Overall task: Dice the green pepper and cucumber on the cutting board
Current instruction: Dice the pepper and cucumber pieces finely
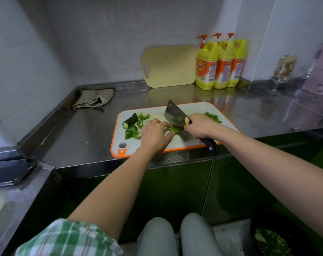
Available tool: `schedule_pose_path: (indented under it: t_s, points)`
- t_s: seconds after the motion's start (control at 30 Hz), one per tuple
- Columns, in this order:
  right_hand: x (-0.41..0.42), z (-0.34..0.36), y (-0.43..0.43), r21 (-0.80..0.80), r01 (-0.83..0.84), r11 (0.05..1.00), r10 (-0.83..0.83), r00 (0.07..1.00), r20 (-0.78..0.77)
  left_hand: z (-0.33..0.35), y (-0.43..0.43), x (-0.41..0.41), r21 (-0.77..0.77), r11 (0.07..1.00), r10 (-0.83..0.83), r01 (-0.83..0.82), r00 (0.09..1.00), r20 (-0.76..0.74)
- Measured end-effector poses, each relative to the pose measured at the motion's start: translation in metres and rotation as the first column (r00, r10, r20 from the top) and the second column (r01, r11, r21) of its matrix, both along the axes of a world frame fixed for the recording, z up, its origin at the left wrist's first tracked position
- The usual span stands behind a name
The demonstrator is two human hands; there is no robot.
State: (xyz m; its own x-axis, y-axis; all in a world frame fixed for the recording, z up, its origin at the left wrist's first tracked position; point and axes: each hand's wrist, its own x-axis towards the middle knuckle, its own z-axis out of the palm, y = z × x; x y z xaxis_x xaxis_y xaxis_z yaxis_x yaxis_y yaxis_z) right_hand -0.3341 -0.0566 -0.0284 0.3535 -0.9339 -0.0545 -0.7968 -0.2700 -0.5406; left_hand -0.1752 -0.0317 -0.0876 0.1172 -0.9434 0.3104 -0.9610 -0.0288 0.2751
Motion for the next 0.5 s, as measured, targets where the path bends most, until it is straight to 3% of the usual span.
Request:
schedule_pose_path:
  t_s: [0.13, 0.3, 0.5]
  points:
    - [-0.003, 0.006, -0.001, -0.044, 0.010, 0.999, -0.011, 1.000, -0.015, -0.003, -0.001, -0.004, -0.014, 0.999, 0.038, -0.038, 0.999, 0.006]
    - [-0.007, 0.016, 0.002, -0.052, -0.043, 0.998, 0.041, 0.999, -0.033, -0.001, -0.001, -0.002, -0.092, 0.989, 0.097, -0.116, 0.977, -0.190]
    - [-0.005, 0.016, 0.009, -0.101, -0.083, 0.991, 0.068, 0.988, -0.139, 0.002, -0.002, -0.007, -0.054, 0.963, 0.247, -0.263, 0.947, -0.203]
